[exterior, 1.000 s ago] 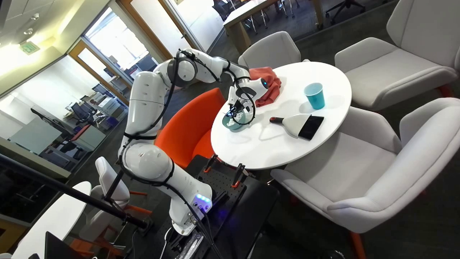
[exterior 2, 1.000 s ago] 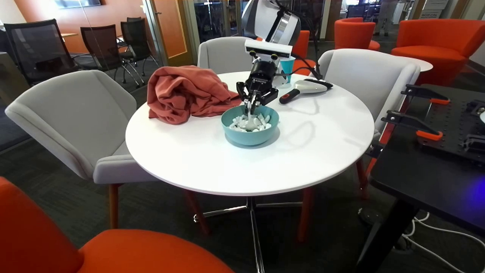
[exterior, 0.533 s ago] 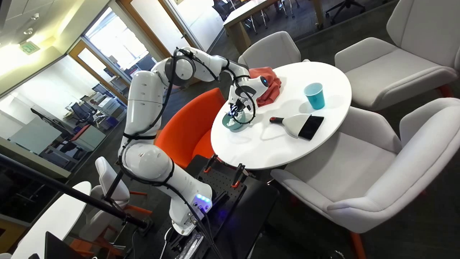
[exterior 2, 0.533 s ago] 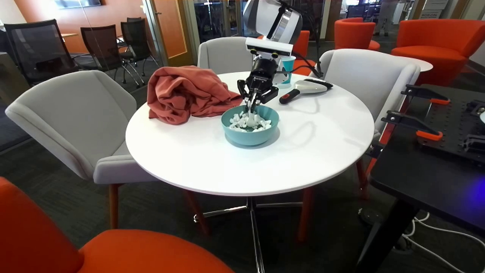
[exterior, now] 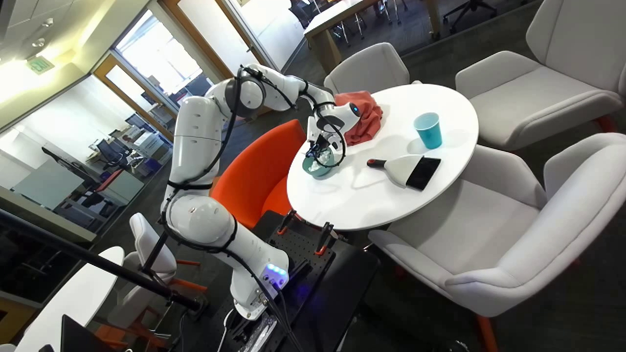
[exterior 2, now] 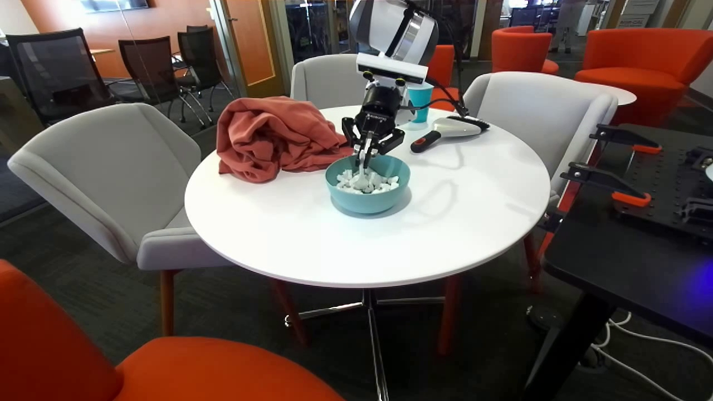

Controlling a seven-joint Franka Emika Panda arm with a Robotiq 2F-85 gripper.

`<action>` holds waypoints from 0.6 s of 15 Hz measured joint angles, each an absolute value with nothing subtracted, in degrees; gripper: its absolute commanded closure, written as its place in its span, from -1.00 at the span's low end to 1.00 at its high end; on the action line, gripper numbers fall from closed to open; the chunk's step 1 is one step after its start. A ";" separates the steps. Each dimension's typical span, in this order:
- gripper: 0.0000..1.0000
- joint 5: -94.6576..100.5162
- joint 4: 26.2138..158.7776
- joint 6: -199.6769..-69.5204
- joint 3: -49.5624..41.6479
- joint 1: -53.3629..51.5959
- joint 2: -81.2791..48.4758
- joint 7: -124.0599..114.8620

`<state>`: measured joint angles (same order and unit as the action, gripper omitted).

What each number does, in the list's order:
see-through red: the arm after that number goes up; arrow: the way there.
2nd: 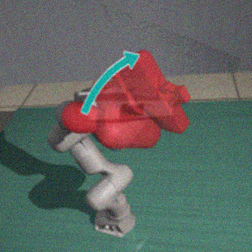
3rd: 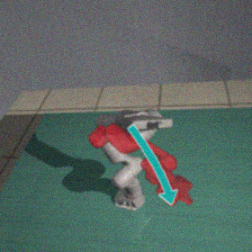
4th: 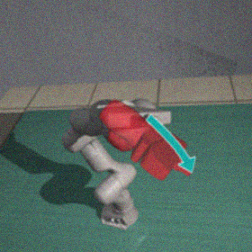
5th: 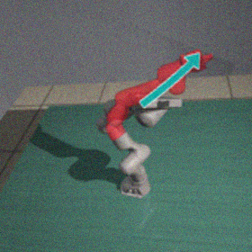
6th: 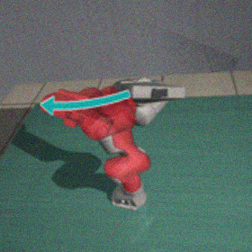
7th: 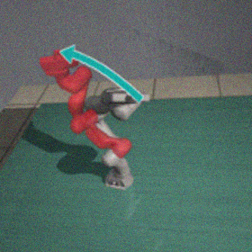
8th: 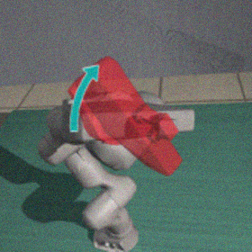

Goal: Get the white spoon and use it to stir the contents of the green bowl

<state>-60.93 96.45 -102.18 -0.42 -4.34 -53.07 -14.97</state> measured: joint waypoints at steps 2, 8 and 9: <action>0.95 -60.53 96.27 -102.15 0.29 -4.36 -53.10 -14.77; 0.95 -58.77 95.73 -101.73 2.25 -4.48 -53.44 -14.76; 0.95 -58.44 95.73 -101.64 2.45 -4.54 -53.55 -14.76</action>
<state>-58.44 95.73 -101.64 2.45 -4.54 -53.55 -14.76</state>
